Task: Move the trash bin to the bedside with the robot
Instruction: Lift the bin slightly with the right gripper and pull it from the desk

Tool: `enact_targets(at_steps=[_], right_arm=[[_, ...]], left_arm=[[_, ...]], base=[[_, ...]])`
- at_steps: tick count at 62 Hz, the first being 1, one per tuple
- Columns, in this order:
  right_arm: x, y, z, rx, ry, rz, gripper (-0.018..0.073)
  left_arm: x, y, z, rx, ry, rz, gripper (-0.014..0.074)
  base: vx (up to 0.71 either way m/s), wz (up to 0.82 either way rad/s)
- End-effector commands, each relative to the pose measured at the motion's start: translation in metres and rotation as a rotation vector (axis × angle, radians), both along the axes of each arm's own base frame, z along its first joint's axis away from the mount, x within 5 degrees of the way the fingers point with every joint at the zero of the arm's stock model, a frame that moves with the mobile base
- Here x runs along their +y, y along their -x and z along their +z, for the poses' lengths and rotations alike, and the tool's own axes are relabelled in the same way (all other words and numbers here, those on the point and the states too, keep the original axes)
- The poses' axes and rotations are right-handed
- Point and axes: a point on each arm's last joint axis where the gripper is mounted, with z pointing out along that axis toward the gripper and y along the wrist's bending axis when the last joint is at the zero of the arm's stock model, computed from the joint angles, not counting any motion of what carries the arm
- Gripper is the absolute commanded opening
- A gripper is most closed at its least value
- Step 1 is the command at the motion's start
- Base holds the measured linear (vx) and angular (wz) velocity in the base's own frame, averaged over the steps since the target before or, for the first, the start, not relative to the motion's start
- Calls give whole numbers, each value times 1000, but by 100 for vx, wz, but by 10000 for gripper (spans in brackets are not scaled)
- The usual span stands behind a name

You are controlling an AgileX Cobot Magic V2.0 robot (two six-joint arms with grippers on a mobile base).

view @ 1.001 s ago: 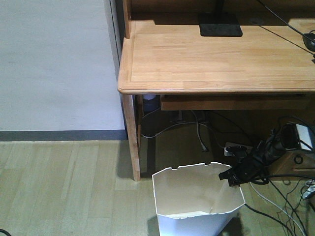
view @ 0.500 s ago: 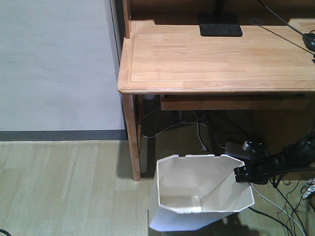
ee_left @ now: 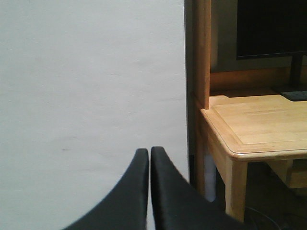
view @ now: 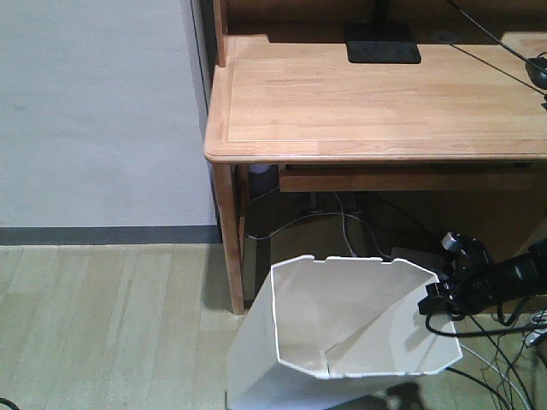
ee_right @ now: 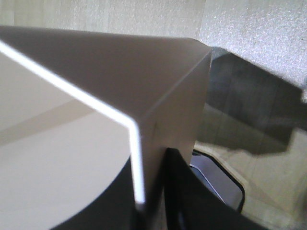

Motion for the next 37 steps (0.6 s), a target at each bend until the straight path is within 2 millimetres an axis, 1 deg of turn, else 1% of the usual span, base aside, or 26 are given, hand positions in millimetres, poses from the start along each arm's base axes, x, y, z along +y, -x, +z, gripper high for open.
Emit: enact_targets(at_steps=[1, 10, 19, 37], right_arm=[[11, -7, 46, -65, -196, -1, -3], [11, -8, 57, -81, -208, 26, -3], [13, -7, 59, -79, -238, 33, -3], [13, -7, 59, -79, -238, 33, -3]], left_arm=[[-1, 0, 3, -70, 22, -9, -6], [-1, 0, 3, -70, 22, -9, -6], [-1, 0, 3, -70, 22, -9, -6], [-1, 0, 3, -70, 22, -9, -6]], base=[[0, 0], [0, 0], [0, 0], [0, 0]])
